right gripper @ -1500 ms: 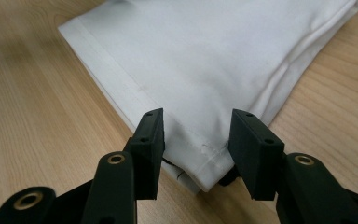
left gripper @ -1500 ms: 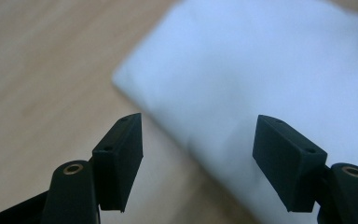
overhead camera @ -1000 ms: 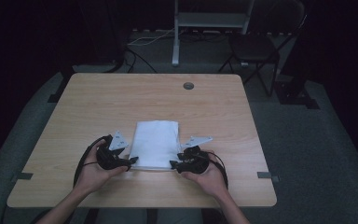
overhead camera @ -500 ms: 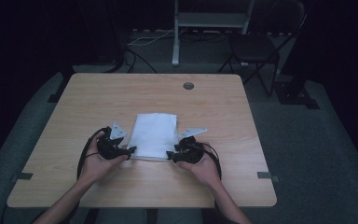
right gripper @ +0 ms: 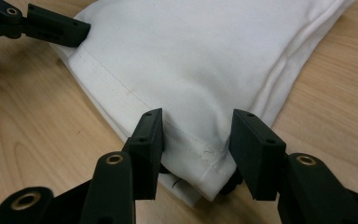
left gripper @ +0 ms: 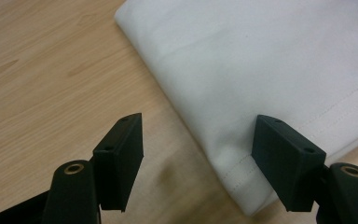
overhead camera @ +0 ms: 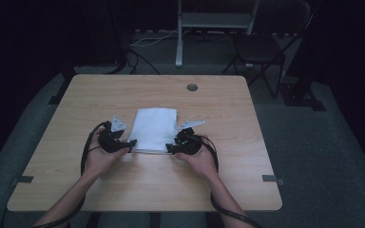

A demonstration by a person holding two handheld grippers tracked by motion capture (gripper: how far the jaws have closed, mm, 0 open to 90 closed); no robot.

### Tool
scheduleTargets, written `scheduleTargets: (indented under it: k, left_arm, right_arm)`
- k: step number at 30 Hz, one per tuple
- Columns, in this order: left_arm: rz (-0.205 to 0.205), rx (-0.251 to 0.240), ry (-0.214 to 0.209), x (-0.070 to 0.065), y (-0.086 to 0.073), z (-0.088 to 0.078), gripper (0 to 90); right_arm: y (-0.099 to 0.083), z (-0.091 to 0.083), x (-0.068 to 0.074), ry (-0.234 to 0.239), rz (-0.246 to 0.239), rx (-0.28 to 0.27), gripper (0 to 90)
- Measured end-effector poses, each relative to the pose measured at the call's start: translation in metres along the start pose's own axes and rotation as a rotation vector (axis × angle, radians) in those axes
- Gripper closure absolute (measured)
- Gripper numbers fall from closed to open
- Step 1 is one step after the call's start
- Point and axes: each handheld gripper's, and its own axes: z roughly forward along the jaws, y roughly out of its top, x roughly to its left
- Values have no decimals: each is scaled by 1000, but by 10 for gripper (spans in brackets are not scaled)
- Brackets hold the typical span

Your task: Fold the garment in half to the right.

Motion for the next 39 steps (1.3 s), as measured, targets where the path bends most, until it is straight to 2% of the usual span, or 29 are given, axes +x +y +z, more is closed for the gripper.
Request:
scheduleTargets:
  k: [5, 9, 11, 16, 17, 19, 22, 30, 39]
  left_arm:
    - [-31, -12, -11, 8, 2, 6, 333]
    - [-29, -33, -20, 8, 3, 2, 312]
    - [-43, -65, -44, 7, 1, -2, 309]
    - [-61, -122, -68, 8, -8, -16, 291]
    - [-64, -129, -73, 9, -10, -19, 290]
    - [-86, -141, -74, 12, -14, -26, 210]
    - [-99, -170, -81, 19, -21, -37, 209]
    - [-128, -229, -105, 36, -40, -63, 209]
    - [-150, -293, -93, 45, -57, -86, 209]
  right_arm:
    - [4, 4, -2, -4, 1, -3, 501]
    - [6, 2, 0, -9, -17, -15, 441]
    - [6, 0, 1, -17, -35, -25, 407]
    - [3, -11, 1, -36, -61, -53, 272]
    - [2, -13, 1, -43, -65, -57, 244]
    - [1, -18, 0, -43, -68, -68, 201]
    - [0, -26, -2, -53, -80, -72, 133]
    - [-6, -42, -8, -60, -75, -104, 131]
    - [-10, -56, -10, -74, -74, -117, 131]
